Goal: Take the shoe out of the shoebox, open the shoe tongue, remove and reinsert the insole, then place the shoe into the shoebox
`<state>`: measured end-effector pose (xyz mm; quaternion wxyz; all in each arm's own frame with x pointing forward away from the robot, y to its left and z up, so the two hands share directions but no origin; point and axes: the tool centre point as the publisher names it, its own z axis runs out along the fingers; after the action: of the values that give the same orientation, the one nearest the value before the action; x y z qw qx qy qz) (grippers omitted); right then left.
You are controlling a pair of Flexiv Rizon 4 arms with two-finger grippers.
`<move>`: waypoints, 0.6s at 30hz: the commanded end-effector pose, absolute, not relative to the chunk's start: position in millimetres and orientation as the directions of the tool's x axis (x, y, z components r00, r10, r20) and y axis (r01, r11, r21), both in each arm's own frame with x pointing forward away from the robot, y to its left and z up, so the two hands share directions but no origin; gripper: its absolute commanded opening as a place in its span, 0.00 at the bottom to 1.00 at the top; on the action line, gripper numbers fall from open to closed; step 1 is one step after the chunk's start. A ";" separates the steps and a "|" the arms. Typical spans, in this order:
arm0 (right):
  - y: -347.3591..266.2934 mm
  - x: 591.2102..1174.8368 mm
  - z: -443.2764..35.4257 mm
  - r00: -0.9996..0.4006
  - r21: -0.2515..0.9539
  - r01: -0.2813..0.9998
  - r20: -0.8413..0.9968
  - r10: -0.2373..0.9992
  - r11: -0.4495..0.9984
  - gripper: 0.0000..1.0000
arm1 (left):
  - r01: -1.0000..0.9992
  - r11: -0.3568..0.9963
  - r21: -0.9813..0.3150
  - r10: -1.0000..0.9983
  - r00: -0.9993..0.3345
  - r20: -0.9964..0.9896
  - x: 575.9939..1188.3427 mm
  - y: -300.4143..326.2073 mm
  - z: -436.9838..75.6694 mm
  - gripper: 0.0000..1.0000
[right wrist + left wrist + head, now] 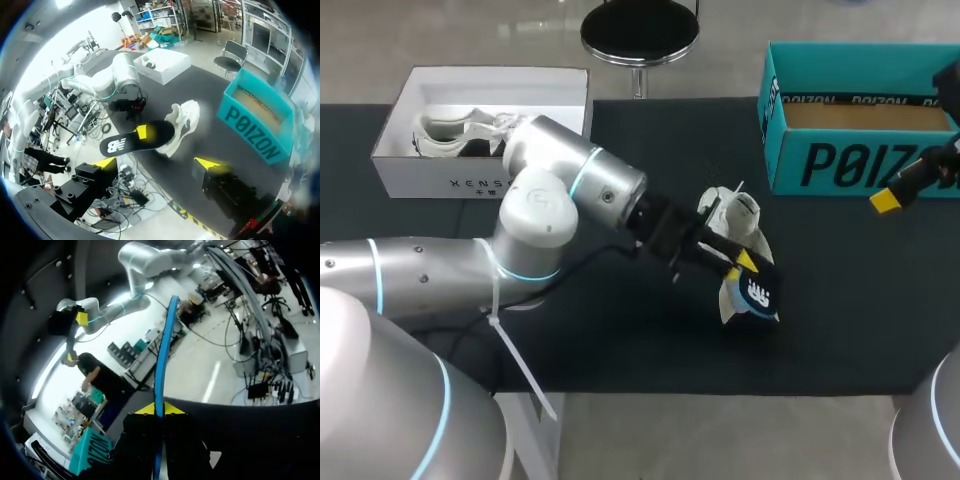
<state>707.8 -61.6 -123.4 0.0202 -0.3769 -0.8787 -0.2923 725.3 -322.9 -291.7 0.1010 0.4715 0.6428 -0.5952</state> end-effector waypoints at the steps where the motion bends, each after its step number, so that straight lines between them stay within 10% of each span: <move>1: -61.0 710.0 -123.6 -0.714 0.494 0.676 0.257 0.651 0.547 1.00 | 0.724 -0.144 -0.675 0.485 -0.543 -0.686 726.3 -329.4 -299.8 0.00; 18: -61.0 710.0 -123.6 -0.714 0.494 0.676 0.257 0.651 0.547 1.00 | 0.742 -0.016 -0.670 0.415 -0.605 -0.679 787.0 -322.0 -338.5 0.00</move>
<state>707.2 -62.0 -123.2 0.0200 -0.3767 -0.8786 -0.2927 782.2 -317.2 -330.7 0.1394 0.4226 0.6884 -0.5728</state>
